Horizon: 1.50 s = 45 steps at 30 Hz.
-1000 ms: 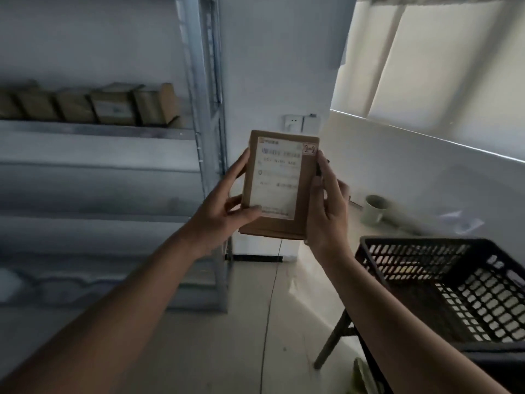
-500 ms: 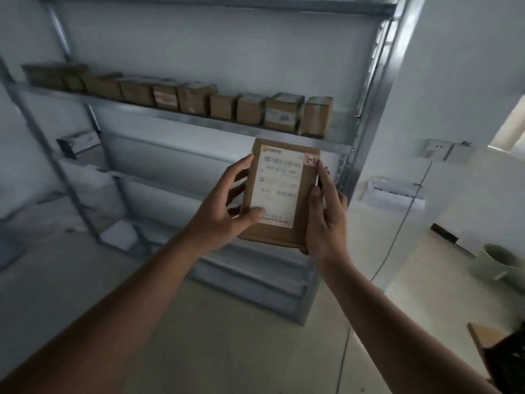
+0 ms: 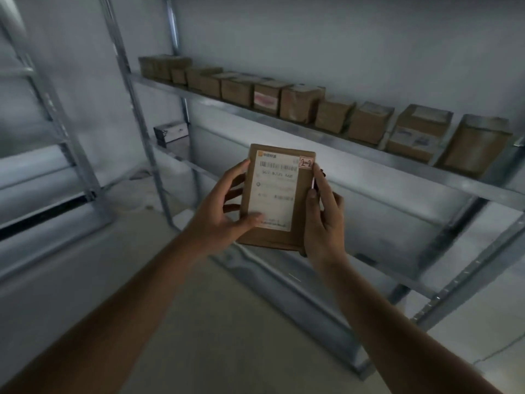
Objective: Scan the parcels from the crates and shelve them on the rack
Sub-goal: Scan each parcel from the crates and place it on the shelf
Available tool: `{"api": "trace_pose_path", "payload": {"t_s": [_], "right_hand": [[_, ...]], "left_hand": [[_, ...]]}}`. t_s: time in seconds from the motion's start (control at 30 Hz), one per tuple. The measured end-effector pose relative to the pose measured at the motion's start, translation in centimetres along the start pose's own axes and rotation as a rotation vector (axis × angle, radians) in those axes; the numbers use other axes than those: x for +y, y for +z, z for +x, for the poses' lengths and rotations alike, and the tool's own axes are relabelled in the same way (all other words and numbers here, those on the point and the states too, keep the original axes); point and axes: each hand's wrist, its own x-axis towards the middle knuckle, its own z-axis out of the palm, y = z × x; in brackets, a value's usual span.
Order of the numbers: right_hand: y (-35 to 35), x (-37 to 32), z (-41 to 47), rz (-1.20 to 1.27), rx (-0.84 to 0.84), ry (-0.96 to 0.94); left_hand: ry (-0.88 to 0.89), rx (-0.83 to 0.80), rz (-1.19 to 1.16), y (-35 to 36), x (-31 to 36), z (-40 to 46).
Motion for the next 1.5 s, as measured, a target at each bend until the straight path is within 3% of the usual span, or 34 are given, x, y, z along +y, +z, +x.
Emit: {"api": "trace_pose_path", "payload": {"t_s": [0.27,0.67,1.07,1.27,1.5], "right_hand": [[11.5,5.3,11.5,0.06,-0.128,-0.017],[32.6,9.6,22.9,0.067,-0.265,-0.009],[55.8,13.3,31.9,-0.011,-0.183,0.142],[63.1,16.7,37.2,-0.055,-0.145,0.216],[71.5,25.2,45.2,-0.084,-0.117,0.317]], "left_hand": [[-0.122,0.139,0.015,-6.9,-9.2,9.1],[-0.093,0.215,0.15,-22.1,-22.2,17.9],[-0.141,0.041,0.094,-41.5,-38.4,29.3],[-0.197,-0.021,0.041,-46.1,-46.3,35.4],[-0.24,-0.098,0.017,-49.8,-57.3,44.4]]}}
